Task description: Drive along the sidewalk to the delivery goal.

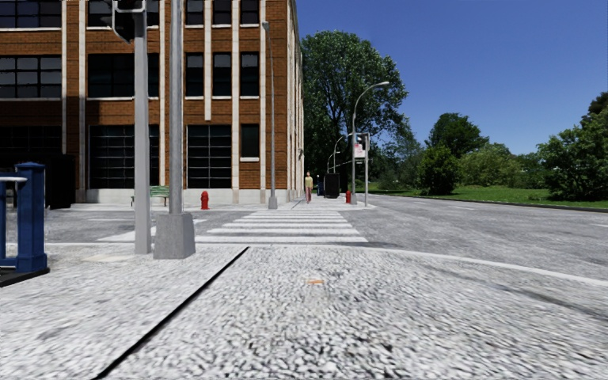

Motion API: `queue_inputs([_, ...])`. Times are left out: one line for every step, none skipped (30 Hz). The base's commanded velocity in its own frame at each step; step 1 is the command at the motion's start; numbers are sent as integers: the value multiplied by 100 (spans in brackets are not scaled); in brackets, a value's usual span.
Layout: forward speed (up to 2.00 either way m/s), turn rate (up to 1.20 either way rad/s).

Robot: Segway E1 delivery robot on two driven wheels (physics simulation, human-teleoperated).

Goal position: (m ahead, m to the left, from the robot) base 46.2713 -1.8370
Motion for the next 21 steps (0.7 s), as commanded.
queue_inputs([196, 0])
queue_inputs([196, 0])
queue_inputs([196, 12])
queue_inputs([196, 19])
queue_inputs([196, 19])
queue_inputs([196, 21])
queue_inputs([196, 17])
queue_inputs([196, 3])
queue_inputs([196, 3])
queue_inputs([196, 0])
queue_inputs([196, 0])
queue_inputs([196, 0])
queue_inputs([196, 0])
queue_inputs([196, 0])
queue_inputs([196, 0])
queue_inputs([196, 8])
queue_inputs([196, 8])
queue_inputs([196, 16])
queue_inputs([196, 18])
queue_inputs([196, 18])
queue_inputs([196, 18])
